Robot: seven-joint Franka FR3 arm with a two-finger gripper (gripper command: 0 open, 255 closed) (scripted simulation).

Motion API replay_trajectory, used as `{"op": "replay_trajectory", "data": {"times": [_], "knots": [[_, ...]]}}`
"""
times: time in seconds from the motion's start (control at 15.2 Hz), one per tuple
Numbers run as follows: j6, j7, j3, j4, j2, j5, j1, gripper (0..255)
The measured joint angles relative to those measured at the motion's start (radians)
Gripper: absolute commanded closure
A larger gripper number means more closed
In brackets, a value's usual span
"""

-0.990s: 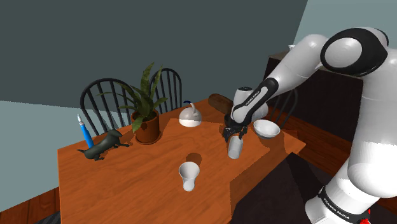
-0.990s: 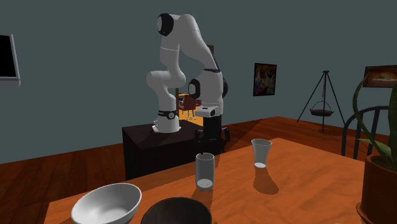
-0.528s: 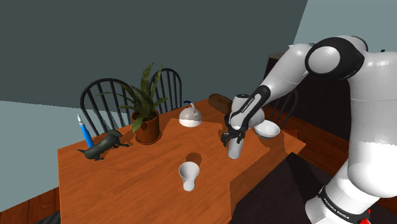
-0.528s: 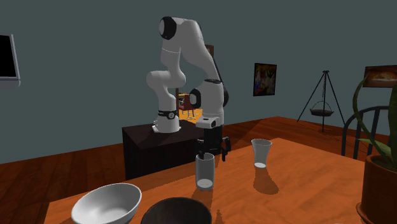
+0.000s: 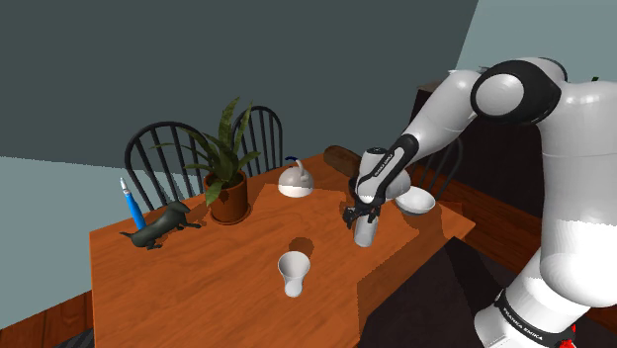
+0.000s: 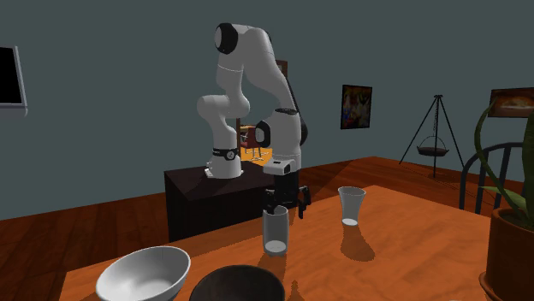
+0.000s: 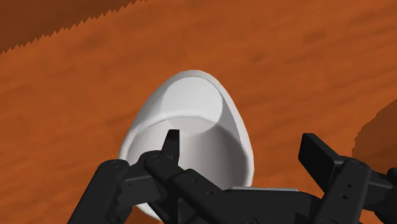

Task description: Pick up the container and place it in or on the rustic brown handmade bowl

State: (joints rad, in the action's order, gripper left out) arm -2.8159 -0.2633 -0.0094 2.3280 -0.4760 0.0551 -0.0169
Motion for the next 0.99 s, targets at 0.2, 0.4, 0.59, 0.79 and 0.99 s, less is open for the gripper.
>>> {"op": "replay_trajectory", "data": {"times": [0.2,0.4,0.59,0.79,0.99], "knots": [[0.0,0.0,0.0,0.0,0.0,0.0,0.0,255],[0.0,0.0,0.0,0.0,0.0,0.0,0.0,255],[0.0,0.0,0.0,0.0,0.0,0.0,0.0,255],[0.012,-0.002,-0.001,0.007,0.018,-0.001,0.002,255],[0.041,-0.004,-0.003,0.011,0.052,-0.003,0.004,255]]}}
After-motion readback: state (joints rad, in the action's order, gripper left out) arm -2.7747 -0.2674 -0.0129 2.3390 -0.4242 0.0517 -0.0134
